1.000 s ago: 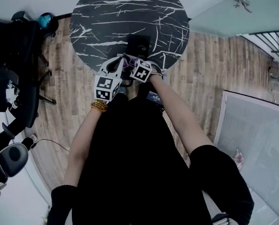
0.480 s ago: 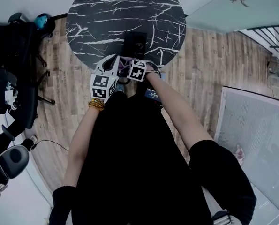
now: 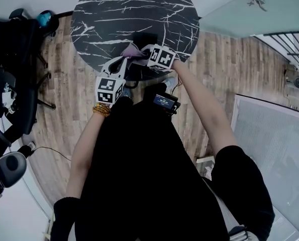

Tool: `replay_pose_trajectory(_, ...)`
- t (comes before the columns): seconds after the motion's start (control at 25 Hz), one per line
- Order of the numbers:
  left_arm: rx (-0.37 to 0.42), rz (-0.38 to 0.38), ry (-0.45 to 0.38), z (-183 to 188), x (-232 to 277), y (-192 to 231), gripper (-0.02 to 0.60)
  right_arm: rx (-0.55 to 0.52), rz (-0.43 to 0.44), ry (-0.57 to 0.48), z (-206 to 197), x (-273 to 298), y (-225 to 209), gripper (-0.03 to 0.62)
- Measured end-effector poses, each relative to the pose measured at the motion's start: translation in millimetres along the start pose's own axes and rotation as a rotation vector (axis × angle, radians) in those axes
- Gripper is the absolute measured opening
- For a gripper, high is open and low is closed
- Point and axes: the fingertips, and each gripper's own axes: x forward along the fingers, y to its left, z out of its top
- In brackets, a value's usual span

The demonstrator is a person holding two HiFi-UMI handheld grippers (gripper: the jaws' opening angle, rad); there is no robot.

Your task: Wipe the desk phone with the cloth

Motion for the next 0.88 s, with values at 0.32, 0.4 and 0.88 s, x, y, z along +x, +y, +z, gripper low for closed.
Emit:
replay_pose_trajectory(0.32, 0.002, -0.001, 0.008, -2.9, 0.1, -2.6, 0.012, -0.152, -0.62, -0.043, 31.8, -79.9, -116.7, 0.055)
replay_pose_trajectory(0.4, 0.003, 0.0, 0.015, -4.1, -0.1, -3.5, 0.012, -0.184, -0.739, -0.025, 34.1, -91.3, -129.1, 0.055)
replay_pose_trajectory(0.88, 0.008, 0.005, 0.046, -12.9, -4.5, -3.4, 0.012, -0.158, -0.6, 0.162, -32.2, -23.3, -97.4, 0.055)
